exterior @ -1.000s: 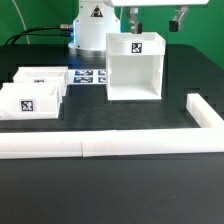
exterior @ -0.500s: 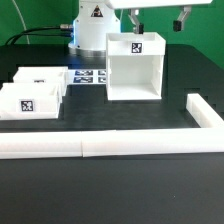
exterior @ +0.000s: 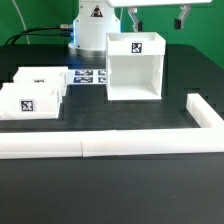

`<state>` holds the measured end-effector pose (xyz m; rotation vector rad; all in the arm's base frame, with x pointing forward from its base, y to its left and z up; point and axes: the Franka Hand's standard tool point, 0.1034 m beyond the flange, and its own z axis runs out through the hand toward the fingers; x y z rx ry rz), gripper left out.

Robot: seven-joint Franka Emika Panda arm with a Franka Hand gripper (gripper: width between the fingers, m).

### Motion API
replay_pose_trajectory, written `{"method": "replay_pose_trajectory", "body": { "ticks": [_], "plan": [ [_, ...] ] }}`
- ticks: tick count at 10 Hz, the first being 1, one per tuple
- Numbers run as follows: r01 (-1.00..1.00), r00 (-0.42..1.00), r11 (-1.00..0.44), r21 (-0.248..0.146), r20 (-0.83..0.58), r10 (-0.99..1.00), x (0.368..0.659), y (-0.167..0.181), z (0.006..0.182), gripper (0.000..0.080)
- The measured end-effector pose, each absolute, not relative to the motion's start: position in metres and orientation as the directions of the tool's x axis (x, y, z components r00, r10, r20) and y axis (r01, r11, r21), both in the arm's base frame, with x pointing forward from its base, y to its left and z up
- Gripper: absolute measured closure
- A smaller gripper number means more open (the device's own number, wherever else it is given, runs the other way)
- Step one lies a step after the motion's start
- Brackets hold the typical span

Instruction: Assemble drawer

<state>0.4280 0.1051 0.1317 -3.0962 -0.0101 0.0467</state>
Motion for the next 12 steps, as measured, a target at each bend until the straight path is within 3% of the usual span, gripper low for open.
{"method": "replay_pose_trajectory", "body": {
  "ticks": [4,7,8,9,11,12],
  "plan": [
    [-0.008,1.000,-0.999,-0.046,-0.019,-0.007,0.402,0.118,0.101,0.0150],
    [-0.007,0.999,-0.999,-0.045,-0.034,-0.006,0.397,0.121,0.095,0.0150],
    [-0.007,0.999,-0.999,-0.044,-0.037,-0.006,0.397,0.121,0.095,0.0263],
    [-0.006,0.999,-0.999,-0.044,-0.037,-0.005,0.397,0.121,0.095,0.0263],
    [-0.006,0.999,-0.999,-0.044,-0.038,-0.004,0.396,0.120,0.094,0.0623],
    [-0.006,0.999,-0.999,-0.044,-0.038,-0.005,0.396,0.120,0.094,0.0737]
  ]
}}
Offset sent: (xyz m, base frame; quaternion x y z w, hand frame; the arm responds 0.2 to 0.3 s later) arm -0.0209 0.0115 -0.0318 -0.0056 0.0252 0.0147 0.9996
